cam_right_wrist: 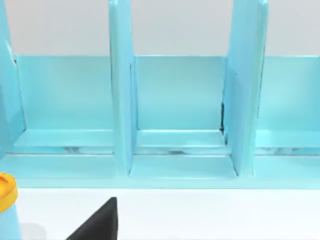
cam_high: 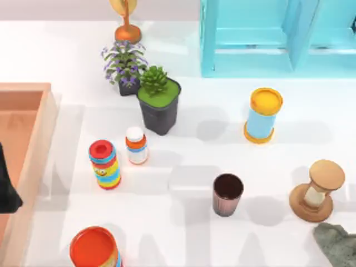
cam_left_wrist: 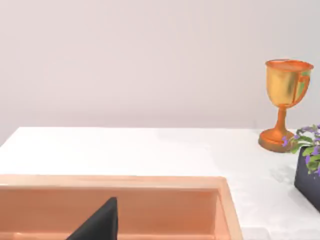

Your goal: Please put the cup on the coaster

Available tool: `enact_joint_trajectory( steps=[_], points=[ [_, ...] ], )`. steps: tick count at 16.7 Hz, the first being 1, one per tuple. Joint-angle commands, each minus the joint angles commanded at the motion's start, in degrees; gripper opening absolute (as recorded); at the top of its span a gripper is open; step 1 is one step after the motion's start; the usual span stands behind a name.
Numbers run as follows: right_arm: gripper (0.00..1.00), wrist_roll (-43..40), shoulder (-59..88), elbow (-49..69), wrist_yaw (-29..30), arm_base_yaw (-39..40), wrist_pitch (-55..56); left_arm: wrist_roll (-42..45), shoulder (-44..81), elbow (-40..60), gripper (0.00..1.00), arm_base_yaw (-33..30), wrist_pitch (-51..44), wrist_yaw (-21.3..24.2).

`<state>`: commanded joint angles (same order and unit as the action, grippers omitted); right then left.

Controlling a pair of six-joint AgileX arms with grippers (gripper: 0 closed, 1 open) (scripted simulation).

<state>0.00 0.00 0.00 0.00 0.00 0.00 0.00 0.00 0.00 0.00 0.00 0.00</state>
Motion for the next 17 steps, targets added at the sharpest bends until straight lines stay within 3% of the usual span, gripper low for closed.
enact_joint_trajectory(
  steps=[7,17],
  points=[
    [1.0,-6.1,8.9,8.6,-2.9,6.6,-6.5,0.0,0.0,0.0,1.0,0.0,0.0,0.0],
    [1.0,-29.7,59.8,51.6,-8.5,31.1,-38.1,0.0,0.0,0.0,1.0,0.0,0.0,0.0]
  ],
)
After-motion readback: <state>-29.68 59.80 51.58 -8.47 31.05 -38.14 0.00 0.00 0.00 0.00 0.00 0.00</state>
